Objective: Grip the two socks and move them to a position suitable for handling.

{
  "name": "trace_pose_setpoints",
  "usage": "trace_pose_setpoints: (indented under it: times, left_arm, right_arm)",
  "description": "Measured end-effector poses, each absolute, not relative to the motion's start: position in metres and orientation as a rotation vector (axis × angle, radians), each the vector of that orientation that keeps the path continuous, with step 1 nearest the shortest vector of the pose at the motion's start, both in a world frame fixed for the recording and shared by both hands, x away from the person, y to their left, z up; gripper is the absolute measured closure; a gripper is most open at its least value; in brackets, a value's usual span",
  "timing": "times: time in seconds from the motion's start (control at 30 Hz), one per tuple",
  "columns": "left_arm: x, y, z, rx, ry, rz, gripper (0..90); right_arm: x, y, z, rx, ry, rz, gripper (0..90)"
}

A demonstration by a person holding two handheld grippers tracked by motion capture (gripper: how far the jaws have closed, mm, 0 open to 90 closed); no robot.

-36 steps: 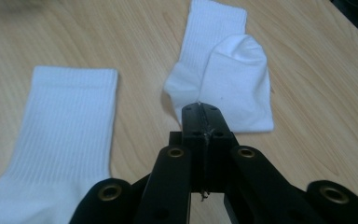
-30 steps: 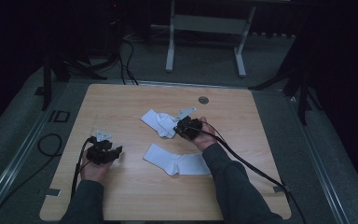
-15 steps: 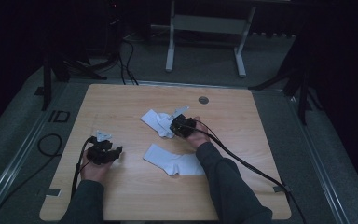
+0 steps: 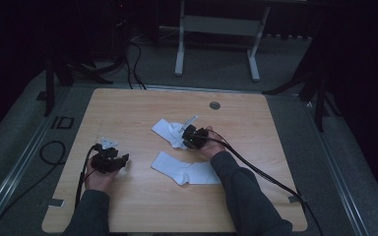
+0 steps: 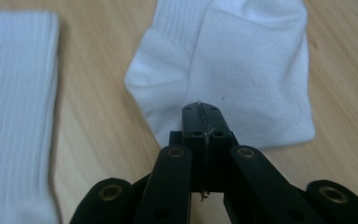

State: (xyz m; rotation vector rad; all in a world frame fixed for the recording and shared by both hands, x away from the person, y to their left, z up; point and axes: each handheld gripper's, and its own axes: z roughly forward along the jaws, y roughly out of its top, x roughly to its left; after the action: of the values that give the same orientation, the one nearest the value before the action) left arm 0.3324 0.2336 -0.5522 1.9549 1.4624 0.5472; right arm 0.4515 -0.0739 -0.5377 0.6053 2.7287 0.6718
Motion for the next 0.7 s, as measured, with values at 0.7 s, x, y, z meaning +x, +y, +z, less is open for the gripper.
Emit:
trace_pose_setpoints:
  times: [0.7]
  left_arm:
    - [0.333, 0.233, -0.553, 1.958, 1.465, 0.546, 50.6]
  right_arm:
    - [0.428, -0.147, -0.532, 0.647, 2.781, 0.649, 83.0]
